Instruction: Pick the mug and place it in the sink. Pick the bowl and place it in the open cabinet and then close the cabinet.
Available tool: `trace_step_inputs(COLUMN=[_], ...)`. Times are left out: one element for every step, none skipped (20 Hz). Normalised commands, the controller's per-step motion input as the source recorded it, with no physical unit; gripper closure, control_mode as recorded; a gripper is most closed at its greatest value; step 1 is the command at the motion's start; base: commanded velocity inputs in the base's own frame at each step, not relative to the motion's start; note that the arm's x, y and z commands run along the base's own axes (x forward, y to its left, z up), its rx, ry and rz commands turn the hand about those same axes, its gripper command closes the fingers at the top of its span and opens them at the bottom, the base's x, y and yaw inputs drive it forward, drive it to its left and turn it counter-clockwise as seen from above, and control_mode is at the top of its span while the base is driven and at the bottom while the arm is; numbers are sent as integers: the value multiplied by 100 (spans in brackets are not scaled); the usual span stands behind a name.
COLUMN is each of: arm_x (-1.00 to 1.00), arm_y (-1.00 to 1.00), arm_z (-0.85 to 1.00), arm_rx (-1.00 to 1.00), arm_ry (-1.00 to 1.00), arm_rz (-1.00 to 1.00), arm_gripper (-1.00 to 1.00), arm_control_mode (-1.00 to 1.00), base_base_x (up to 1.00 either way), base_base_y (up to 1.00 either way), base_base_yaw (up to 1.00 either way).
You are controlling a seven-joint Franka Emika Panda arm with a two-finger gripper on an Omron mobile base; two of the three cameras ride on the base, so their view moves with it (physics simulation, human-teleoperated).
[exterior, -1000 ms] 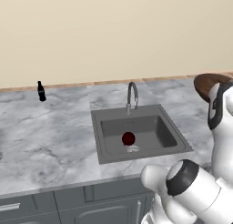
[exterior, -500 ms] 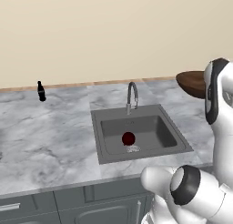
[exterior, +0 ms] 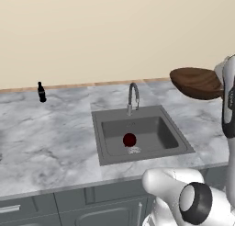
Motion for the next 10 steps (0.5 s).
trace_step_inputs(arm_x=[-35,-29,-31,-24,-22,-15,-10,-5,0,-4], arm_y=[89,84,85,81,81,76,76,68,55,47], arm_z=[5,9,6,3,3,2,6,7,14,17], arm_rx=[-11,-12,-11,-10,-10,-9,-9,-8,-8,-5], arm_ry=[-23,-23,-22,-19,-17,-13,-9,-4,-1,0], arm_rz=[0,0,-2,-6,-9,-12,-15,-15,-15,-16], arm_gripper=[100,100,100,100,100,100,100,100,100,100], arm_control_mode=[-100,-100,-100,-100,-100,-100,-100,-100,-100,-100], base_base_x=[0,0,0,0,0,0,0,0,0,0], base_base_y=[0,0,0,0,0,0,0,0,0,0], base_base_yaw=[0,0,0,0,0,0,0,0,0,0])
